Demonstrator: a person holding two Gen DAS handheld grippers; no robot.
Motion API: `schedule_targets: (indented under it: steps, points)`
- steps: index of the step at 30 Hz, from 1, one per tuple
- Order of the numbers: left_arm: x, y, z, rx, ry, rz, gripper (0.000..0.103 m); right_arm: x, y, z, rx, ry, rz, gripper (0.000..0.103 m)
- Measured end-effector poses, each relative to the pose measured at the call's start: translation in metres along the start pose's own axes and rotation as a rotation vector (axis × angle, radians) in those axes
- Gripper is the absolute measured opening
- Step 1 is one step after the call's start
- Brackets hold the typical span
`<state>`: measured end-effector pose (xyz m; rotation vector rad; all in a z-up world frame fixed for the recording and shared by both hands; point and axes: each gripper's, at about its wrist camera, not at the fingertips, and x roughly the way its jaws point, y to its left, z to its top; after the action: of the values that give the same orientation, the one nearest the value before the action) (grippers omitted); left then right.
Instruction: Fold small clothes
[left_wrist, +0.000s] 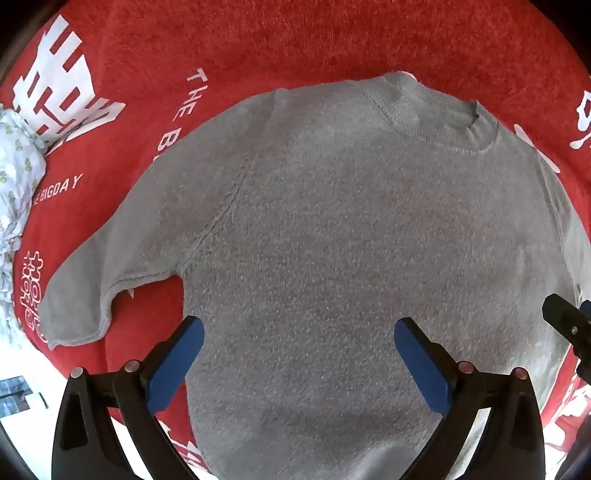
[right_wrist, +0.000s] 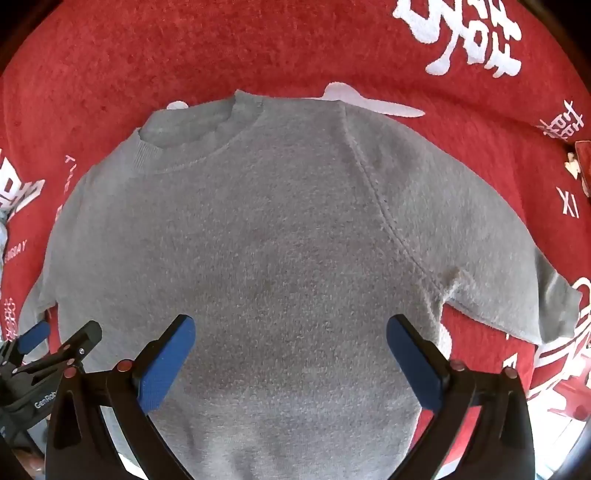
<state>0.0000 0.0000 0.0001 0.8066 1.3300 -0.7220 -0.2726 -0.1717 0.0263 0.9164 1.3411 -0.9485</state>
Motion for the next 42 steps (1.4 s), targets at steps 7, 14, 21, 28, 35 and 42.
schedule_targets:
  steps: [7,14,21,28,35,42]
  points:
    - [-0.006,-0.001,-0.005,0.019,-0.018,0.0,0.103,0.001,0.001,0.0,-0.001,0.003,0.007,0.103]
    - [-0.014,-0.006,-0.004,0.011,-0.019,0.001,0.103,0.002,0.003,0.0,0.001,0.008,0.006,0.103]
    - [-0.014,-0.002,-0.005,0.007,-0.029,0.002,0.103,0.002,0.002,-0.001,-0.002,0.008,0.005,0.103]
    - [-0.013,0.0,-0.006,0.01,-0.035,0.003,0.103,0.002,0.004,-0.001,-0.002,0.009,0.006,0.103]
    - [-0.013,0.002,-0.005,0.011,-0.033,0.002,0.103,0.002,0.005,-0.001,-0.002,0.01,0.006,0.103]
    - [-0.012,0.001,-0.007,0.01,-0.041,-0.001,0.103,0.002,0.006,-0.002,-0.003,0.01,0.003,0.103]
